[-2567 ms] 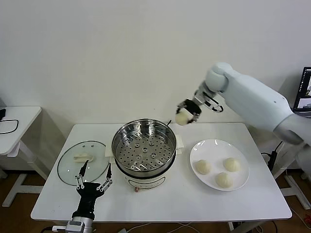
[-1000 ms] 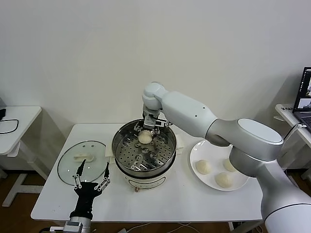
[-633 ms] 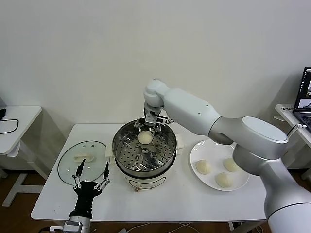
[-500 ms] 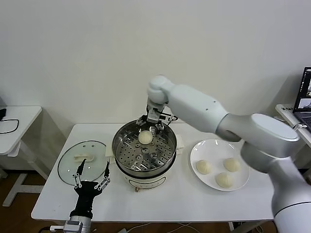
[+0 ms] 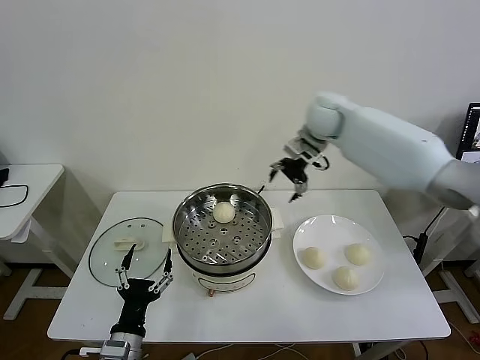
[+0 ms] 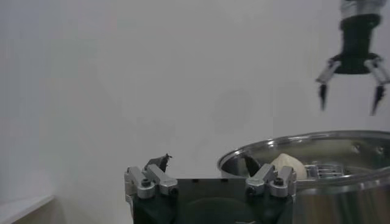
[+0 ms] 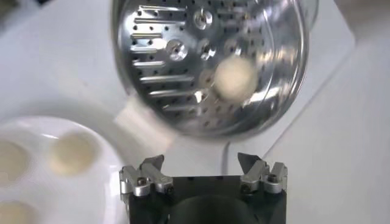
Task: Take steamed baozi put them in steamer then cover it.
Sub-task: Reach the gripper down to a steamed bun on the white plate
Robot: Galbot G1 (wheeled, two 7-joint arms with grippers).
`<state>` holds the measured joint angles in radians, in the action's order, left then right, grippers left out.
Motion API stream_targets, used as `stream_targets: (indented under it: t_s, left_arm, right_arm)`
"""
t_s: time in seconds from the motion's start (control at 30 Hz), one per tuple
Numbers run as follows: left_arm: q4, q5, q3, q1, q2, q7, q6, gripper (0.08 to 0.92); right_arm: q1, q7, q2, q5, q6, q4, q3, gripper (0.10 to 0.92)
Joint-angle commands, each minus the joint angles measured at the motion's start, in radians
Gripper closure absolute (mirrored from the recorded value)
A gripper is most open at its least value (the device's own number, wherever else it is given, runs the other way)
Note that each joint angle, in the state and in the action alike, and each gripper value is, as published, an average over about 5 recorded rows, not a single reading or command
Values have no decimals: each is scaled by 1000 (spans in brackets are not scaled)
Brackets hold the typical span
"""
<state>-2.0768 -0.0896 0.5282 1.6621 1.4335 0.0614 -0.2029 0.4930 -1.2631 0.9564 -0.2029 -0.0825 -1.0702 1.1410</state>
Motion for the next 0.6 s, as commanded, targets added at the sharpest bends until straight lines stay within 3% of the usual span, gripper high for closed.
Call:
stream_targets:
  t_s: [0.03, 0.6]
  left_arm:
    - [3, -1, 1, 1, 2, 0, -4, 177]
    - [8, -1, 6, 2, 7, 1, -9, 177]
  right_arm:
    - [-69, 56, -148, -147, 177, -30, 138, 203]
    - [-264, 146, -117, -59, 182, 0, 80, 203]
